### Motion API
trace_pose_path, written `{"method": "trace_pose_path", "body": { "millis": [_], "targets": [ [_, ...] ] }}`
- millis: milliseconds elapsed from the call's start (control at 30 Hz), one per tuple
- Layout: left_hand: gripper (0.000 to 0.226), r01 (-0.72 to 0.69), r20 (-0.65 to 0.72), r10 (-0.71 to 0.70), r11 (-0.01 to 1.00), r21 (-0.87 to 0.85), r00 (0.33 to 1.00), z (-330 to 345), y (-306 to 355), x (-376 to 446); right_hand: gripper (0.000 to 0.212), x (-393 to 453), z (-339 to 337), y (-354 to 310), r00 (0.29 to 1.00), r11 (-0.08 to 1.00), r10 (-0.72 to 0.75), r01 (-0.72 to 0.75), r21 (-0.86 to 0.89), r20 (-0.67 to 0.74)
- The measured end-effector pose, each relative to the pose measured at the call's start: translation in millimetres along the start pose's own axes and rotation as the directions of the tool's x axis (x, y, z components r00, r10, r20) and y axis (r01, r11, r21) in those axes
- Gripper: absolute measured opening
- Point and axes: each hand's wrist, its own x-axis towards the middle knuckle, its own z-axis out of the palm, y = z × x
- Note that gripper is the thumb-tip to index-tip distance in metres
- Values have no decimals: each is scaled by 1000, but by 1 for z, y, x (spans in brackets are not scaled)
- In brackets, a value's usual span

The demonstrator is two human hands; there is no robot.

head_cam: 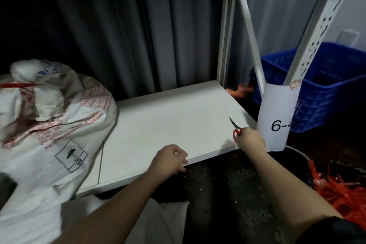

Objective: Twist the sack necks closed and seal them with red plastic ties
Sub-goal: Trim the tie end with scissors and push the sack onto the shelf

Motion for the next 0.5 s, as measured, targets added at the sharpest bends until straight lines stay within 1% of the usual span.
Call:
{"method": "trace_pose_path", "body": {
  "millis": [67, 133, 233, 333, 400, 467, 500],
  "targets": [
    [13, 0, -13, 0, 999, -40, 1000, -20, 13, -23, 25, -35, -16, -26, 992, 995, -96, 98, -29, 80],
    [13, 13, -39, -15, 998, -59, 999, -44, 21, -56, 26, -79, -29, -57, 963, 977, -196, 209, -52, 185],
    [12, 2, -135, -7, 999, -39, 991, -81, 18, -110, 30, -155, -39, -102, 885, 908, -342, 398, -130, 316],
    [11, -38, -277, 41, 999, 16, 960, -117, 7, -171, 33, -237, -40, -141, 795, 801, -475, 568, -190, 378],
    [12, -85, -387, 123, 990, 113, 914, -136, -1, -208, 33, -281, -34, -161, 745, 734, -544, 645, -210, 386],
    [12, -118, -493, 230, 961, 249, 839, -153, -13, -248, 34, -325, -27, -175, 691, 686, -600, 704, -186, 404],
    [12, -128, -535, 286, 941, 312, 795, -160, -21, -268, 35, -345, -22, -180, 664, 675, -626, 724, -141, 410]
  ]
}}
